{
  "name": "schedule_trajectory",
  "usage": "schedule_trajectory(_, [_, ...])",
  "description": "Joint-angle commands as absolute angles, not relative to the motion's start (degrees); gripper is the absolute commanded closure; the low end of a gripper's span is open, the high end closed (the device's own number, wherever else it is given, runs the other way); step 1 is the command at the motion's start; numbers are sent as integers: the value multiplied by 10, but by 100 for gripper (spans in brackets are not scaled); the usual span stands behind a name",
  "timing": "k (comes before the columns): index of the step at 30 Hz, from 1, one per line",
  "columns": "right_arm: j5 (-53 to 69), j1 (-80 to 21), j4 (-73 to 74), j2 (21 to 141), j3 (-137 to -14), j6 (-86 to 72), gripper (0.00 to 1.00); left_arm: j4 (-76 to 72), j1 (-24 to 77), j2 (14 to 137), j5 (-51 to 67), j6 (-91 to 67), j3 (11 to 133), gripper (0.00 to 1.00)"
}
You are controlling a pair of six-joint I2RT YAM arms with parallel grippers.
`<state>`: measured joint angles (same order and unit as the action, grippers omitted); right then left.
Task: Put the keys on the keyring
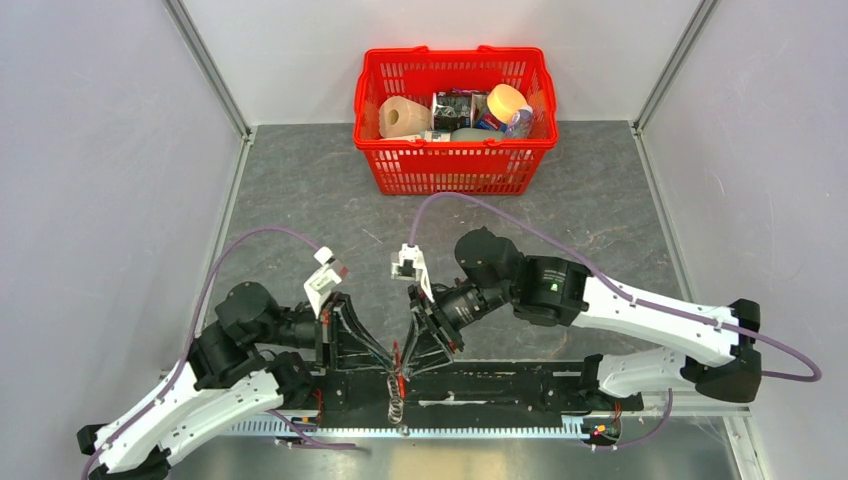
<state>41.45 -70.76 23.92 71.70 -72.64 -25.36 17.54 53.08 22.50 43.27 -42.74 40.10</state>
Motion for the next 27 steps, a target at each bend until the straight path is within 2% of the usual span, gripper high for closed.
schedule_trajectory(1, [378,-711,201,658,-718,-269,60,156,530,189,384,-407,419,98])
schedule_trajectory(5, [333,-711,200,620,-719,-273,53,145,530,161,356,-403,423,98])
schedule_trajectory(11, [291,-711,208,618,-742,-245,53,76,530,133,343,-415,412,98])
schedule_trajectory(18, [318,-711,231,673,-821,-224,51,-27,530,121,350,-428,402,98])
schedule_trajectory(27, [365,-711,202,693,-844,-198,51,-93,530,147,357,-435,403,98])
